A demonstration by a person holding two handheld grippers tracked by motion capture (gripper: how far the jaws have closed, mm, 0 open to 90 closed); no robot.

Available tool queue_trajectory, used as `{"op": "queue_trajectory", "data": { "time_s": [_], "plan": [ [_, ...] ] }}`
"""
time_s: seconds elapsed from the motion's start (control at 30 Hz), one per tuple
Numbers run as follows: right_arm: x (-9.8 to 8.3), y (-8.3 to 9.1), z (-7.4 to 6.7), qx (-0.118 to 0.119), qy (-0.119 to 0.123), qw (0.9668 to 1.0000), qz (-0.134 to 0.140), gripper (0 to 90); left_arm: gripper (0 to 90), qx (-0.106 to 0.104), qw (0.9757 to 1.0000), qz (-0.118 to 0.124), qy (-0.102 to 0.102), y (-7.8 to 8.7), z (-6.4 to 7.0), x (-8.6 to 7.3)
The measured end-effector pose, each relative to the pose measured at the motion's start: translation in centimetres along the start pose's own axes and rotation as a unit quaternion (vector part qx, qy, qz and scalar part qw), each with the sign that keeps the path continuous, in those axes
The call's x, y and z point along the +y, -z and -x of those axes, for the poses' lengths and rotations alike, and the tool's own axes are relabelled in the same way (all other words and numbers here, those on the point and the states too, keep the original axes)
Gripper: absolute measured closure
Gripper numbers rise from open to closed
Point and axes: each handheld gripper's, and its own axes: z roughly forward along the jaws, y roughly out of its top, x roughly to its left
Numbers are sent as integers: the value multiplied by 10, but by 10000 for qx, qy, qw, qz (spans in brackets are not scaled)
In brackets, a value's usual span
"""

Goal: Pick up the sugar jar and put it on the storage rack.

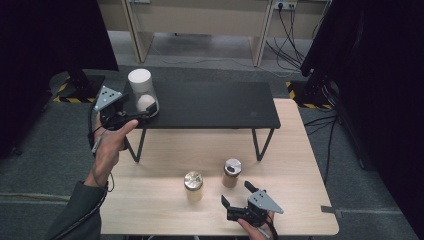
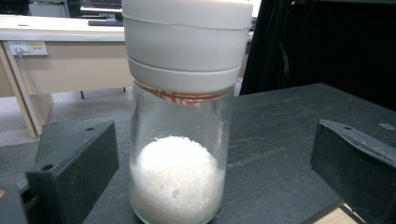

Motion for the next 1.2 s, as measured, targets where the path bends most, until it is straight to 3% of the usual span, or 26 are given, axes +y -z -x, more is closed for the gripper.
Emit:
{"op": "queue_trajectory", "data": {
  "time_s": [0.47, 0.8, 1.2],
  "plan": [
    [0, 0, 0, 1, -1, 10000, 5, 13, 6, -309, 9994, 114, -136, 16, 12, -23],
    [0, 0, 0, 3, 6, 10000, 5, 13, 5, -546, 9978, 325, -176, 34, 20, -36],
    [0, 0, 0, 2, 6, 10000, 7, 13, 5, -745, 9964, 323, -255, 42, 34, -61]
  ]
}}
